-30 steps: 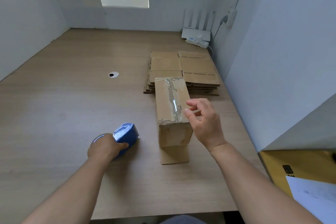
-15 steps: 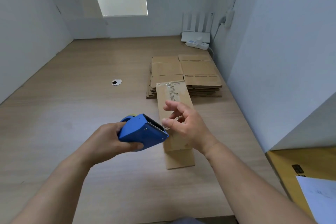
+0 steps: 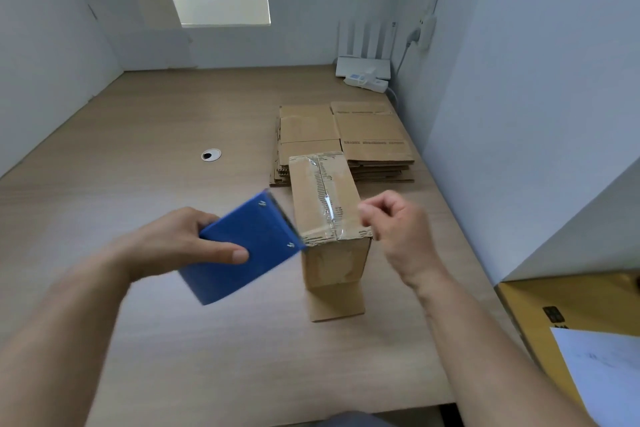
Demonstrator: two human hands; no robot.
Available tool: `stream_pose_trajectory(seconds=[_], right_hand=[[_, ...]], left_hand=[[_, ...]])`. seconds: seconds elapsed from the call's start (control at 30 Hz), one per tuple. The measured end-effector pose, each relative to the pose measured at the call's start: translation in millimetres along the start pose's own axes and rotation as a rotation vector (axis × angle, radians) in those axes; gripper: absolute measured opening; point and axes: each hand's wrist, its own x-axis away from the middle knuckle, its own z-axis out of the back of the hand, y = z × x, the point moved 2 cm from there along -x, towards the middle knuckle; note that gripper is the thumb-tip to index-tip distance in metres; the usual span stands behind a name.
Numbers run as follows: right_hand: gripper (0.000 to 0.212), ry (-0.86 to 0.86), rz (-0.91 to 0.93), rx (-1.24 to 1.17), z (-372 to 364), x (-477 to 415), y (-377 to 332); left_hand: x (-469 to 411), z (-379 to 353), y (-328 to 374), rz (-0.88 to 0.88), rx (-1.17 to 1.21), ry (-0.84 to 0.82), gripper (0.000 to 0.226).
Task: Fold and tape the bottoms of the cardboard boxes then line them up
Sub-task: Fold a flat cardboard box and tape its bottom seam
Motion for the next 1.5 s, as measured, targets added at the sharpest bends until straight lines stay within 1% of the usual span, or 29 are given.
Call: stream_pose_trajectory(seconds=[0.07,0.2,0.37,0.5,0.57,0.63,0.7,0.77,0.83,0.9,0.97,1.03,1.07,1.13,1.2,1.23,1.27,1.33,1.4,1.5], right_hand=[[0.022,0.063,-0.074,-0.021,20,-4,7],[0.023,0.055,-0.231,0.039,15,-1,31],[0.02,0.105,-0.299,0.09,11,-6,47],[0.024,0.129,-0.325,0.1,11,-11,52],[0.026,0.137,-0.343,0.111,10,-14,56],[0.027,0.139,-0.377,0.107,7,-16,61],[0.026,0.13,-0.406,0.093,5,-17,67],[0.024,0.102,-0.447,0.065,4,-20,71],[0.02,0.057,-0.521,-0.03,3,-22,73],[0.015,0.026,-0.597,-0.104,3,-22,74],[0.012,0.013,-0.63,-0.099,2,-24,75],[0.009,0.031,-0.635,-0.017,4,-25,77],[0.012,0.049,-0.627,0.088,6,-25,79],[0.024,0.128,-0.588,0.328,13,-20,85],[0.015,0.237,-0.442,0.412,17,-16,80],[0.019,0.258,-0.351,0.431,15,-16,73],[0.028,0.239,-0.284,0.489,10,-17,65],[0.036,0.144,-0.211,0.66,-2,-20,55],[0.045,0.089,-0.222,0.773,-10,-23,54],[0.052,0.084,-0.253,0.715,-13,-27,58]], left_hand=[[5,15,-7,0.046,-0.007,-0.029,0.082],[-4,13,-10,0.125,-0.081,-0.126,0.08],[-24,5,-14,0.158,-0.101,-0.14,0.081],[-37,3,-18,0.16,-0.117,-0.151,0.079],[-44,0,-21,0.182,-0.141,-0.145,0.086],[-50,-3,-24,0.194,-0.157,-0.157,0.1],[-56,-8,-27,0.203,-0.154,-0.164,0.104],[-62,-14,-29,0.223,-0.147,-0.161,0.102],[-67,-21,-30,0.242,-0.136,-0.164,0.101],[-71,-28,-31,0.251,-0.124,-0.161,0.092],[-74,-31,-30,0.254,-0.112,-0.148,0.083],[-75,-33,-30,0.251,-0.103,-0.138,0.082],[-75,-34,-29,0.247,-0.1,-0.135,0.082],[-75,-38,-28,0.234,-0.098,-0.135,0.081],[-75,-43,-27,0.227,-0.091,-0.123,0.074],[-75,-46,-26,0.23,-0.083,-0.115,0.071],[-76,-48,-25,0.232,-0.077,-0.109,0.069],[-76,-53,-25,0.237,-0.061,-0.102,0.067],[-76,-57,-25,0.235,-0.05,-0.085,0.066],[-74,-60,-24,0.232,-0.054,-0.075,0.066]])
